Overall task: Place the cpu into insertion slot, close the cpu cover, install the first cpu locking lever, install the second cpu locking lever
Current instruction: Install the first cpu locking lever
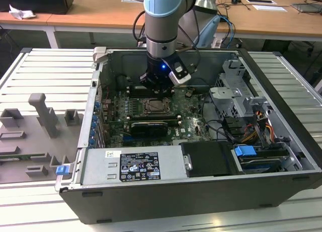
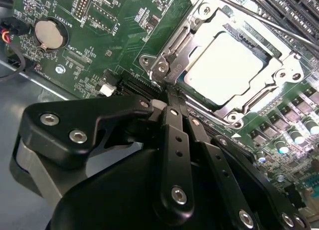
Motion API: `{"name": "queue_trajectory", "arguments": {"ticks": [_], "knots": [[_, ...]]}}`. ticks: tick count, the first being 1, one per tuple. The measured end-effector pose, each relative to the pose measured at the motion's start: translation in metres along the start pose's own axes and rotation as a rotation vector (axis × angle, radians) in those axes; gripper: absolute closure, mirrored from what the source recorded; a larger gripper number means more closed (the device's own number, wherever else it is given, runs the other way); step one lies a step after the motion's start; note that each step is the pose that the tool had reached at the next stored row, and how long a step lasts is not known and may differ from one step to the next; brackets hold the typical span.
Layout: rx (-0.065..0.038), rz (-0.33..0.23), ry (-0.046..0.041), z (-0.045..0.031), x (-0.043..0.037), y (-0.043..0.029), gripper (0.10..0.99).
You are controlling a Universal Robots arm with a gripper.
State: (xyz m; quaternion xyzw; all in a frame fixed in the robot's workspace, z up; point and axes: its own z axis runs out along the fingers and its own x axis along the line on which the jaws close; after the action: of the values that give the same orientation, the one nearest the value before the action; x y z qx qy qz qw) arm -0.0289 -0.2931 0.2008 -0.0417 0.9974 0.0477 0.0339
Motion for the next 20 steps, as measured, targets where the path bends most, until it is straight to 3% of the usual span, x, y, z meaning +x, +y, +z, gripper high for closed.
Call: {"name": "queue_trajectory", "arguments": {"ticks": [2,6,20], "knots": [[-0.001,0.0,-0.0008,-0.002,-0.0003,0.0003,0.98],[0.0,0.0,0.0001,-0.0177,-0.0013,0.0017,0.98],[0.0,0.0,-0.0001,-0.0182,-0.0009,-0.004,0.98]]}}
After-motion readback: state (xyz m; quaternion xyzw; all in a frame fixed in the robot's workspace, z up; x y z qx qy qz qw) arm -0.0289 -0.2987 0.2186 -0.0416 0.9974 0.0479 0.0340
